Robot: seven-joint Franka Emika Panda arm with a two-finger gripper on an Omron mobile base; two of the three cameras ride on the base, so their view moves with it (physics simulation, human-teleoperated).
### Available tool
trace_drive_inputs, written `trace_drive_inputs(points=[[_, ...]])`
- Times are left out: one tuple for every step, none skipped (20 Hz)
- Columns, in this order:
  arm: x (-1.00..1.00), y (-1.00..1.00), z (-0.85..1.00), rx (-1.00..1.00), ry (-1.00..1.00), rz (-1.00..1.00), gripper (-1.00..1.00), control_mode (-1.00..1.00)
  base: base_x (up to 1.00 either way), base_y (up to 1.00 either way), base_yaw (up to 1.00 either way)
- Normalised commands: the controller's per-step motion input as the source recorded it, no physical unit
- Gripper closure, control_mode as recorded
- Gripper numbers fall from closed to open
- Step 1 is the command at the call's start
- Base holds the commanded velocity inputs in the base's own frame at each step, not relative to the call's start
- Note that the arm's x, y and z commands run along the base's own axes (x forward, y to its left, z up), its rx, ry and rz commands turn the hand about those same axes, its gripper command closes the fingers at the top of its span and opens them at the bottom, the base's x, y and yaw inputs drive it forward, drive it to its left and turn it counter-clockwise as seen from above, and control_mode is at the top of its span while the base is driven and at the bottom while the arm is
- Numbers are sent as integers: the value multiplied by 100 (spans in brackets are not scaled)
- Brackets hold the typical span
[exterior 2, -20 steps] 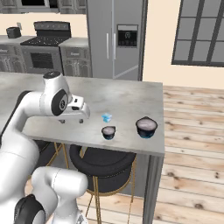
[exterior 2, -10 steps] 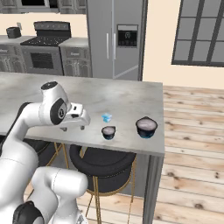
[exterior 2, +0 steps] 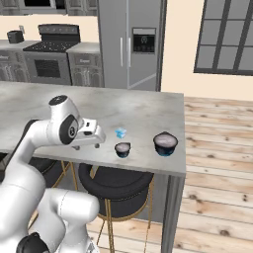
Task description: Stack the yogurt containers by placing the smaller containers on top of the larger containers.
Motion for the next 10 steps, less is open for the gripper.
trace_drive_inputs(points=[[0, -11, -3, -3, -2, 0, -100, -100, 0, 0, 0], [0, -6, -6, -5, -3, 0, -100, -100, 0, 0, 0], [0, -4, -9, -6, -6, 0, -100, -100, 0, 0, 0], [3, 0, -9, -6, -7, -3, -100, -100, 0, 0, 0], [0, 0, -2, -6, -12, 0, -100, -100, 0, 0, 0], [0, -5, -2, -6, -13, 0, -100, -100, 0, 0, 0], [0, -17, -2, -3, -10, 0, -100, -100, 0, 0, 0], [0, -12, -1, -3, -13, 0, -100, -100, 0, 0, 0], [0, -9, -1, -3, -13, 0, -100, -100, 0, 0, 0], [0, -1, 0, -3, -7, 0, -100, -100, 0, 0, 0]])
